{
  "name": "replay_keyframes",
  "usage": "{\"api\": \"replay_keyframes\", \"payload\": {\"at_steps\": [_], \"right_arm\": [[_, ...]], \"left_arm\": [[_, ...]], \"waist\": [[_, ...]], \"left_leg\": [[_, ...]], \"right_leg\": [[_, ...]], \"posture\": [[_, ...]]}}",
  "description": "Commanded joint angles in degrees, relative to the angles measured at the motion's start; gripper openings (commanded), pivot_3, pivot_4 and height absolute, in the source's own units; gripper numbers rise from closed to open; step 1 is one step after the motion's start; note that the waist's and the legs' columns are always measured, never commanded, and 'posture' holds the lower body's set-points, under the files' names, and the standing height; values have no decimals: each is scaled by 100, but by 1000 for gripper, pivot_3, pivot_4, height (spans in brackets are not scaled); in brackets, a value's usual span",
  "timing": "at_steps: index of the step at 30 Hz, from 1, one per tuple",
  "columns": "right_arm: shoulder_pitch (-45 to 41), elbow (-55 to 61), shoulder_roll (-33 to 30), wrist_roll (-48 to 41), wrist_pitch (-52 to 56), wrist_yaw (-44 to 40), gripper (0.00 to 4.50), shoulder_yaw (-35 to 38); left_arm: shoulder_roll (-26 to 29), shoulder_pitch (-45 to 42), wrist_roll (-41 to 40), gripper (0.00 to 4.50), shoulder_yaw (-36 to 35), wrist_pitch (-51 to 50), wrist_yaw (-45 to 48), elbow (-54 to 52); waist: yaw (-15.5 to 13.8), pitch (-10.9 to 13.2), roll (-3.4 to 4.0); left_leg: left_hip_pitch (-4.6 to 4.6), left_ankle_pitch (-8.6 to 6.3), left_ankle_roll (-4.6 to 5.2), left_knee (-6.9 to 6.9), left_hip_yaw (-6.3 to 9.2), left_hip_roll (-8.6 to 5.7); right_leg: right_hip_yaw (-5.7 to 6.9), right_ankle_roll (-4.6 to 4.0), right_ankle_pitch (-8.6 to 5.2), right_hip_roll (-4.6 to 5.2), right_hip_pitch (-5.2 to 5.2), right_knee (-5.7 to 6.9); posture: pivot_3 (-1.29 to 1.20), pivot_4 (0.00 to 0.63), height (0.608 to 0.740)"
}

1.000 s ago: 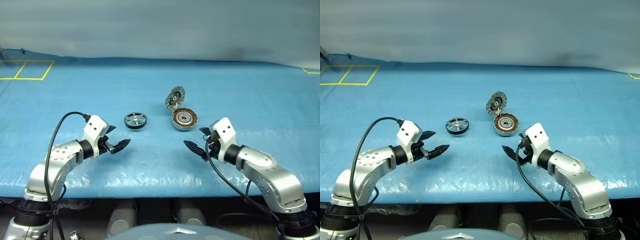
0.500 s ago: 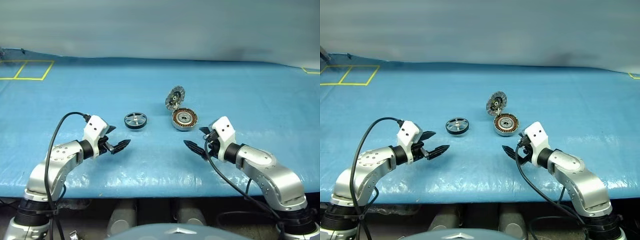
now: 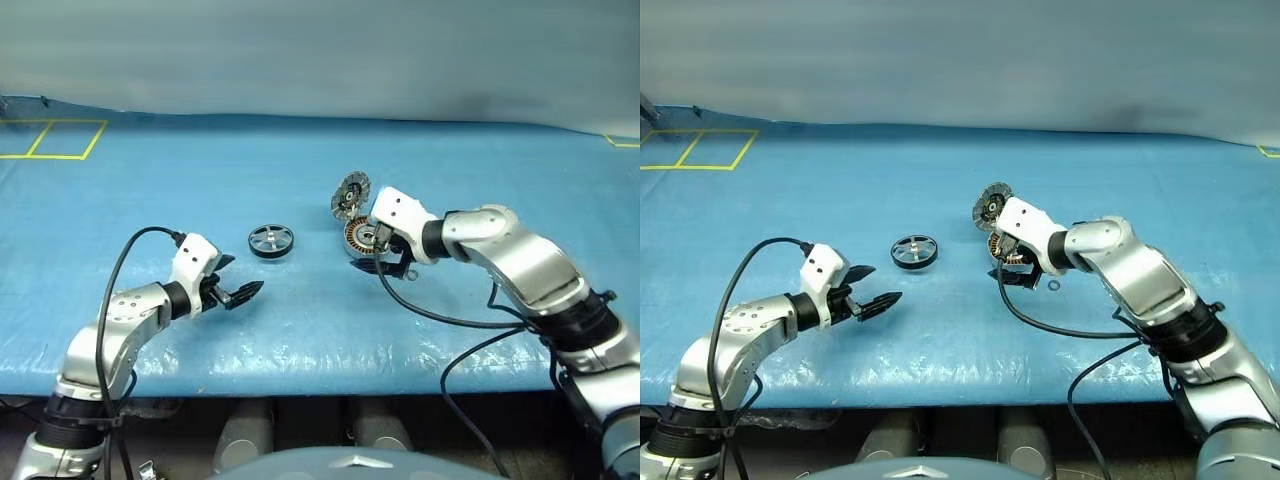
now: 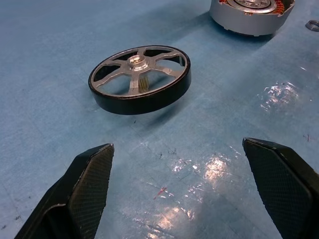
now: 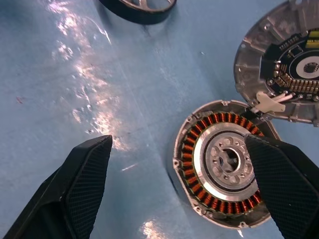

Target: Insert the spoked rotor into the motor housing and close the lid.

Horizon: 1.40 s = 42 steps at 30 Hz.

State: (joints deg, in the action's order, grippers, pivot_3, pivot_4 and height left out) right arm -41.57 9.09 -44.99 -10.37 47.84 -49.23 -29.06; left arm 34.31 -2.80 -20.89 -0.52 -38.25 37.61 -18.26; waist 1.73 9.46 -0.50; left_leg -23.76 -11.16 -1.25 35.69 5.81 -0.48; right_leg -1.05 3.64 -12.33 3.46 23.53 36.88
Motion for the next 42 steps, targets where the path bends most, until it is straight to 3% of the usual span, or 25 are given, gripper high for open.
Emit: {"api": "replay_keyframes", "payload": {"at_steps": [1,21,24,29,35,42], "right_arm": [[-389,-596,107,457,-421,-341,4486,-238],[-432,-1891,826,1278,-860,-887,4486,-306],[-409,-1922,872,1336,-850,-950,3904,-321],[-344,-1898,926,1404,-839,-997,2259,-283],[-189,-1616,1219,1213,-573,-915,2086,61],[545,133,2188,977,1345,52,2086,581]], "left_arm": [[-12,86,-44,4500,-133,79,-46,-242],[103,330,414,4500,209,870,117,-300],[125,354,507,4500,309,1073,264,-294],[207,474,656,4500,531,1507,554,-297],[245,491,630,4500,577,1524,745,-258],[219,571,597,4500,446,1480,717,-268]], "waist": [[2,2,0],[33,5,3],[33,5,3],[31,3,0],[59,3,0],[171,2,0]], "left_leg": [[0,0,0,0,0,0],[4,1,-1,3,-1,0],[6,1,-1,3,-1,0],[6,0,-1,1,-1,-1],[20,1,-2,10,-7,6],[19,1,-2,-1,-5,12]], "right_leg": [[0,0,0,0,1,0],[-2,5,8,0,-1,5],[-2,5,8,-1,-3,5],[-2,5,8,0,-4,4],[-4,-4,12,-4,-12,11],[-5,8,20,-11,2,23]], "posture": [[0,150,740],[0,150,740],[0,150,740],[0,150,740],[0,150,740],[0,150,740]]}}
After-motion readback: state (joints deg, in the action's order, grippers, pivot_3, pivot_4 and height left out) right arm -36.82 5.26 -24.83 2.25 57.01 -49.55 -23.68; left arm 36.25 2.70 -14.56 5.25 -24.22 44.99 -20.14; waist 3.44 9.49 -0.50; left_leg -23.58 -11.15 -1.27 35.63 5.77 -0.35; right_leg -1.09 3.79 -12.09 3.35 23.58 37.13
